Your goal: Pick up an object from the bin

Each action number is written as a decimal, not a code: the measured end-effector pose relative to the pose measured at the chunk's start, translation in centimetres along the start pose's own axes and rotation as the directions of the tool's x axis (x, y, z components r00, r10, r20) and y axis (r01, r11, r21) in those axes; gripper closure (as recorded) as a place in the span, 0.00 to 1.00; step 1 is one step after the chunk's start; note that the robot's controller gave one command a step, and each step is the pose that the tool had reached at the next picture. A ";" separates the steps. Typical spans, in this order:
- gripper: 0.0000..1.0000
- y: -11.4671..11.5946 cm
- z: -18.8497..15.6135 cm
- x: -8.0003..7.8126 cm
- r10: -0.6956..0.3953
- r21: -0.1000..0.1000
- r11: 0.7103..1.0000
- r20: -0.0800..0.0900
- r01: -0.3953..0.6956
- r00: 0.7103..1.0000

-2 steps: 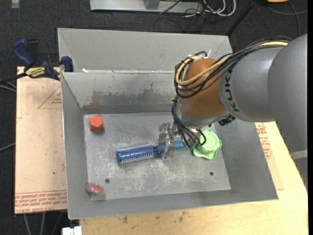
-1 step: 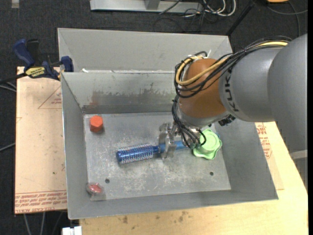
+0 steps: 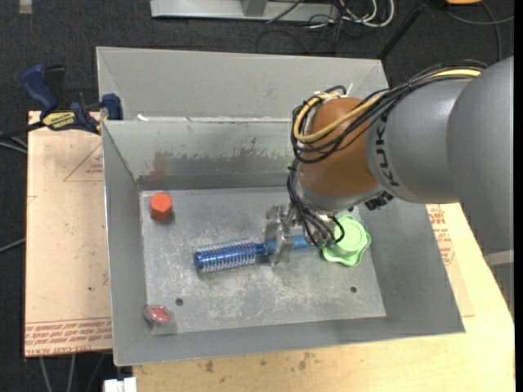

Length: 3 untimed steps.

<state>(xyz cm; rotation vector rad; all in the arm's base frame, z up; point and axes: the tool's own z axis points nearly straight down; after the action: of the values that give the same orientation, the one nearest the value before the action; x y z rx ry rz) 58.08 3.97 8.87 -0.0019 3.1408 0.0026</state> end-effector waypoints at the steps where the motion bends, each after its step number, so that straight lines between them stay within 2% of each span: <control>1: 1.00 0.0 0.0 0.0 0.000 0.000 1.000 0.000 0.000 1.000; 3: 1.00 0.0 0.0 0.0 0.000 0.000 1.000 0.000 0.000 1.000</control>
Offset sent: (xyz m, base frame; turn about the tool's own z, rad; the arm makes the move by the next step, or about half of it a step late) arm 0.0000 0.0000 0.0000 0.0000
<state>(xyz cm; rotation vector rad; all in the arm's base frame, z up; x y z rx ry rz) 58.08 3.97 8.87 -0.0025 3.1409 0.0030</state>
